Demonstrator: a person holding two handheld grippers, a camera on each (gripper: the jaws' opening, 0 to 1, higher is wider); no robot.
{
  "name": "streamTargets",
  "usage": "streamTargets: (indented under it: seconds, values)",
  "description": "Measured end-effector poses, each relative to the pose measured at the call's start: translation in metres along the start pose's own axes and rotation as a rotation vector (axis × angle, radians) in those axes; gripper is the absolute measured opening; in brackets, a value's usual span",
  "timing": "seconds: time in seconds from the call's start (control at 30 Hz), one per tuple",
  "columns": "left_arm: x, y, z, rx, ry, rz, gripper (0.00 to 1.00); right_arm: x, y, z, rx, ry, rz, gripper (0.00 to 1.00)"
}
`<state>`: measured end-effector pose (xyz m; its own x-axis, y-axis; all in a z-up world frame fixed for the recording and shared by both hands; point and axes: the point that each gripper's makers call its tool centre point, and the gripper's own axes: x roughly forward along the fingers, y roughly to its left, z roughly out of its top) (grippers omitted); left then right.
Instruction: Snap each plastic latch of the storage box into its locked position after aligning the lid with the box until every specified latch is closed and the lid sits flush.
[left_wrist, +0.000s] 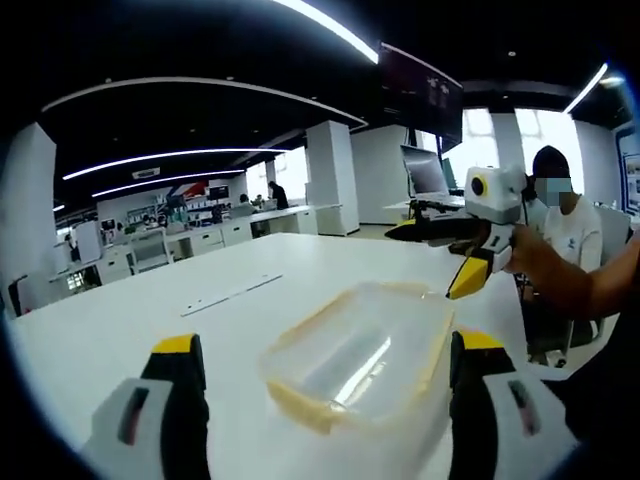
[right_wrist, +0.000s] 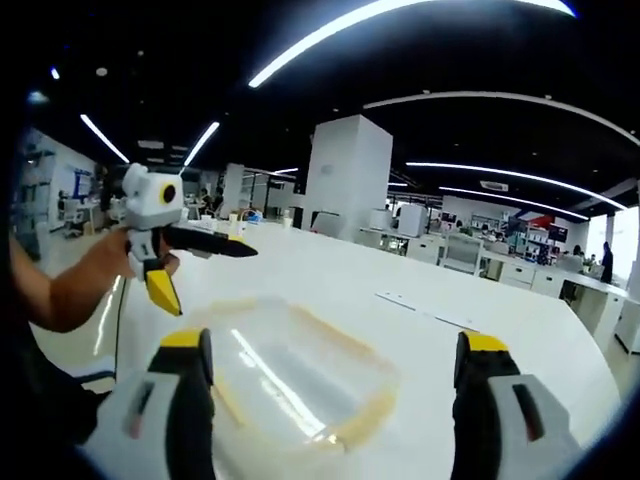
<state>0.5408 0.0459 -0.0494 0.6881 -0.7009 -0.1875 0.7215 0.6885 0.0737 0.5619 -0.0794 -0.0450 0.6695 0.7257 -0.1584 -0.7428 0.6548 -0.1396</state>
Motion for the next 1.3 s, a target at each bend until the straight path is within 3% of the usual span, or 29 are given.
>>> streamTargets:
  seconds: [0.67,0.87,1.1,1.3]
  values:
    - [-0.001,-0.005,-0.014,-0.033,-0.012,-0.007,1.00,0.005,0.004,-0.010,0.018,0.009,0.021,1.00]
    - [0.002,-0.001,-0.009,-0.035,-0.041,-0.009,1.00,0.004,0.007,-0.014,0.019,0.015,0.030,1.00]
    - [0.005,-0.001,-0.011,-0.040,-0.033,-0.017,1.00,0.003,0.012,-0.015,0.032,0.004,0.057,1.00]
    - [0.008,0.000,-0.018,-0.051,-0.016,-0.028,1.00,0.005,0.014,-0.026,0.040,0.033,0.079,1.00]
